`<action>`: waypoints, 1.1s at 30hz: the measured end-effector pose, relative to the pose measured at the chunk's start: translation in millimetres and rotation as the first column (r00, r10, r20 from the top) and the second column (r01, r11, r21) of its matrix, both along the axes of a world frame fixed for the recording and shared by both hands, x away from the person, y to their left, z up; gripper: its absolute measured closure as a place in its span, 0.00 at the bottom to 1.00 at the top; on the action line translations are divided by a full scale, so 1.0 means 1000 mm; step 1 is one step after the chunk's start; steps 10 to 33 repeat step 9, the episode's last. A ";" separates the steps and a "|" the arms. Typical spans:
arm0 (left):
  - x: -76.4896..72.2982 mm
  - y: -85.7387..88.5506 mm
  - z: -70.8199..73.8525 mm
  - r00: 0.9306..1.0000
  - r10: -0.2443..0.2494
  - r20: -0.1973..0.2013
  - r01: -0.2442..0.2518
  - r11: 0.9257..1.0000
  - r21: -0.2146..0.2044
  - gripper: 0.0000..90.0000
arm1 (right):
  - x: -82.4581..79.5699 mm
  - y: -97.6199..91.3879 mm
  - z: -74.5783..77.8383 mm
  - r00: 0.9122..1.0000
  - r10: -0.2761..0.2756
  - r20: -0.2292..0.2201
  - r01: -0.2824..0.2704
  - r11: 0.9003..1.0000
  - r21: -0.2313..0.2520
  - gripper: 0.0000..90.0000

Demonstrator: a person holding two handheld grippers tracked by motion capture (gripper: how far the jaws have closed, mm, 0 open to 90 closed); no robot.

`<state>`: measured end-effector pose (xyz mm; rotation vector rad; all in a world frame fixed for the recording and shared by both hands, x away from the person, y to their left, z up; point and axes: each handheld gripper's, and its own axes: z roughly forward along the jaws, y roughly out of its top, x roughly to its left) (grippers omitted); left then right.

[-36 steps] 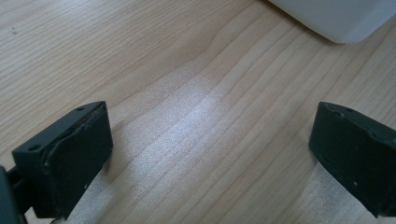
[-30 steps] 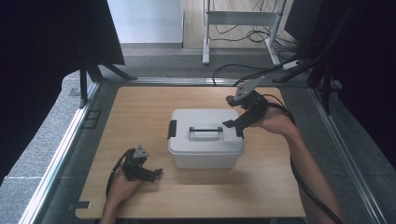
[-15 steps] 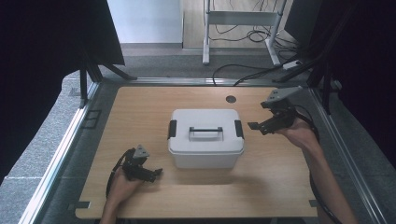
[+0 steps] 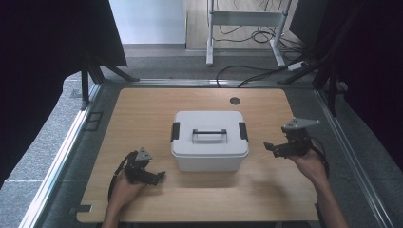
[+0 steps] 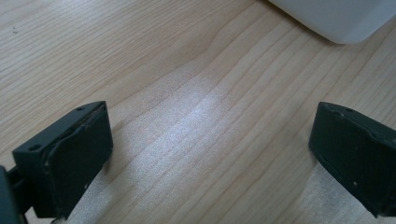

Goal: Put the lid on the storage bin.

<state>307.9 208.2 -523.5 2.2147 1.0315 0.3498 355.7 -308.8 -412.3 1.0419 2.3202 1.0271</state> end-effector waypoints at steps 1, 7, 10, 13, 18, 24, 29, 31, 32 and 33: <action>0.000 0.000 0.000 1.000 0.000 0.000 0.000 1.000 0.000 0.00 | -0.003 -0.001 -0.009 1.000 -0.008 -0.011 0.008 1.000 0.005 0.05; 0.000 0.000 0.000 1.000 0.001 0.001 -0.001 1.000 0.001 0.00 | -0.017 -0.002 -0.058 0.997 -0.019 -0.070 0.020 1.000 0.017 0.05; 0.000 0.000 0.000 1.000 0.002 0.001 -0.002 1.000 0.001 0.00 | -0.020 -0.002 -0.068 0.996 -0.022 -0.087 0.024 0.999 0.021 0.05; 0.000 0.000 0.000 1.000 0.002 0.001 -0.002 1.000 0.001 0.00 | -0.020 -0.002 -0.068 0.996 -0.022 -0.087 0.024 0.999 0.021 0.05; 0.000 0.000 0.000 1.000 0.002 0.001 -0.002 1.000 0.001 0.00 | -0.020 -0.002 -0.068 0.996 -0.022 -0.087 0.024 0.999 0.021 0.05; 0.000 0.000 0.000 1.000 0.002 0.001 -0.002 1.000 0.001 0.00 | -0.020 -0.002 -0.068 0.996 -0.022 -0.087 0.024 0.999 0.021 0.05; 0.000 0.000 0.000 1.000 0.002 0.001 -0.002 1.000 0.001 0.00 | -0.020 -0.002 -0.068 0.996 -0.022 -0.087 0.024 0.999 0.021 0.05; 0.000 0.000 0.000 1.000 0.002 0.001 -0.002 1.000 0.001 0.00 | -0.020 -0.002 -0.068 0.996 -0.022 -0.087 0.024 0.999 0.021 0.05; 0.000 0.000 0.000 1.000 0.002 0.001 -0.002 1.000 0.001 0.00 | -0.020 -0.002 -0.068 0.996 -0.022 -0.087 0.024 0.999 0.021 0.05; 0.000 0.000 0.000 1.000 0.002 0.001 -0.002 1.000 0.001 0.00 | -0.020 -0.002 -0.068 0.996 -0.022 -0.087 0.024 0.999 0.021 0.05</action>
